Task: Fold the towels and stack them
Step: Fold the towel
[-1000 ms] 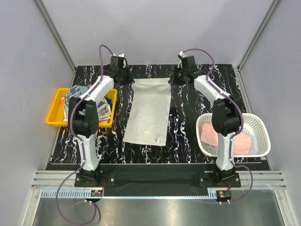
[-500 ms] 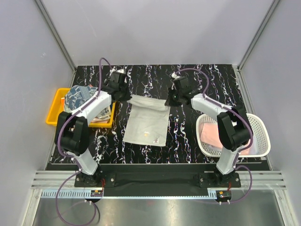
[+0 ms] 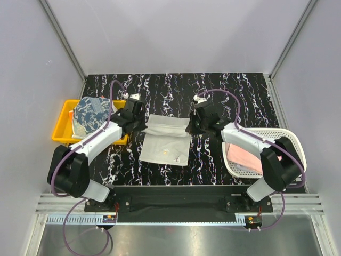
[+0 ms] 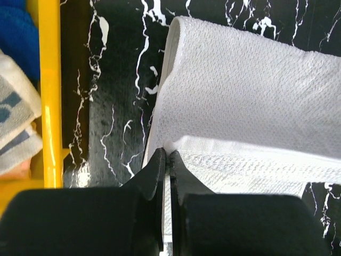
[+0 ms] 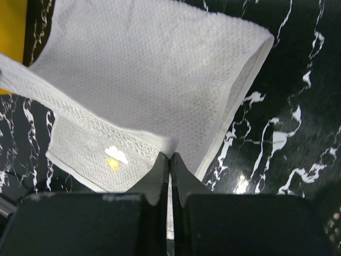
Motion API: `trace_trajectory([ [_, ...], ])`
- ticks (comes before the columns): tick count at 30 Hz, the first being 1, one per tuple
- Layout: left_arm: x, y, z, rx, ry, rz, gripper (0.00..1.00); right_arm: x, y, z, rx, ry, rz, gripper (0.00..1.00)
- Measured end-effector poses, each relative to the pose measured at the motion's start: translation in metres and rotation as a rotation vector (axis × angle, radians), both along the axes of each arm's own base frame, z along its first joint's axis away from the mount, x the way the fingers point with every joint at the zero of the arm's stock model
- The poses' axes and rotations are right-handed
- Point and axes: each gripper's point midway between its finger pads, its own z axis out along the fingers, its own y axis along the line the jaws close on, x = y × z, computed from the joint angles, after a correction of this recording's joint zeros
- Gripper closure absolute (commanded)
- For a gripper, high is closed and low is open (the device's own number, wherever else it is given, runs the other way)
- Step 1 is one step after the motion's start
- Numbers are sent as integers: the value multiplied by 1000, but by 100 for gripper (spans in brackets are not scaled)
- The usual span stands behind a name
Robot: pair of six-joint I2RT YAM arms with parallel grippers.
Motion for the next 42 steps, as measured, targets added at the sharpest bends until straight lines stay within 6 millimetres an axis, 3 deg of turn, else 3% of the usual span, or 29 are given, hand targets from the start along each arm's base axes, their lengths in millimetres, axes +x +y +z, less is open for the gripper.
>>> trace_trajectory([
  [7, -14, -3, -4, 0, -9, -15, 100, -26, -2, -11, -2, 16, 1, 100],
  [12, -25, -4, -8, -6, -9, -25, 100, -39, -5, -8, 12, 8, 5, 100],
  [24, -34, -4, 13, -42, -72, -21, 100, -59, -2, -6, 39, -9, 14, 100],
  [42, -65, 0, -34, -5, 17, -23, 95, -80, 2, -45, 49, 61, 11, 97],
])
